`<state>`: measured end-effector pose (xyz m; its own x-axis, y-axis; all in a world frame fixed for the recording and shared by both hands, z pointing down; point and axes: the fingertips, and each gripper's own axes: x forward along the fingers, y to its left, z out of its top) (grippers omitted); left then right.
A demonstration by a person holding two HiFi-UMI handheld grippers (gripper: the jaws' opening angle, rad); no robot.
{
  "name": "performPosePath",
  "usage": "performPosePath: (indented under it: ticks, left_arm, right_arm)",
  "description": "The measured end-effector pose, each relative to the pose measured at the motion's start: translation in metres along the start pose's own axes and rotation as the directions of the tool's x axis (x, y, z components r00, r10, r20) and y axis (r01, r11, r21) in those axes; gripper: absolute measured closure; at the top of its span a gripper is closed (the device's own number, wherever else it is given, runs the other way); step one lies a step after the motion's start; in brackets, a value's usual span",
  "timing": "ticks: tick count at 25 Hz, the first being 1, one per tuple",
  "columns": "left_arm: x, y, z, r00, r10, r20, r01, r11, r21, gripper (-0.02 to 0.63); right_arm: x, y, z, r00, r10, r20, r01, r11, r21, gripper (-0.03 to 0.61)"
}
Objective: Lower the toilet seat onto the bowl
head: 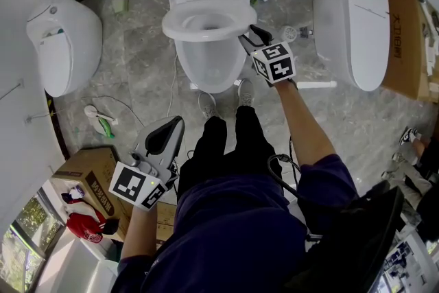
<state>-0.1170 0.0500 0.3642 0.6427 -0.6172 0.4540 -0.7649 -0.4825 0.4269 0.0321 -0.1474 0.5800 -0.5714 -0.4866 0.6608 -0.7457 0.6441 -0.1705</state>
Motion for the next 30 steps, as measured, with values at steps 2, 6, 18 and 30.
performPosePath:
  ticks: [2,6,18,30]
  left_arm:
    - [0.001,-0.002,-0.001,1.000,-0.004,-0.003,0.004,1.000,0.001,0.611]
    - [0.001,-0.003,-0.003,1.000,-0.010,-0.008,0.010,1.000,0.004,0.611]
    - [-0.002,-0.004,-0.012,1.000,-0.017,-0.020,0.018,1.000,0.002,0.611]
    - [0.000,-0.007,-0.022,0.999,-0.027,-0.037,0.026,1.000,-0.004,0.611]
  right_arm:
    - [-0.001,0.002,-0.005,1.000,-0.003,0.000,0.003,1.000,0.004,0.419]
    - [-0.002,0.007,-0.016,1.000,-0.003,-0.011,0.003,1.000,0.004,0.417]
    - [-0.006,0.019,-0.044,0.999,-0.004,-0.043,0.004,1.000,0.013,0.414]
    - [-0.006,0.027,-0.068,0.998,-0.006,-0.062,0.009,0.999,0.054,0.413]
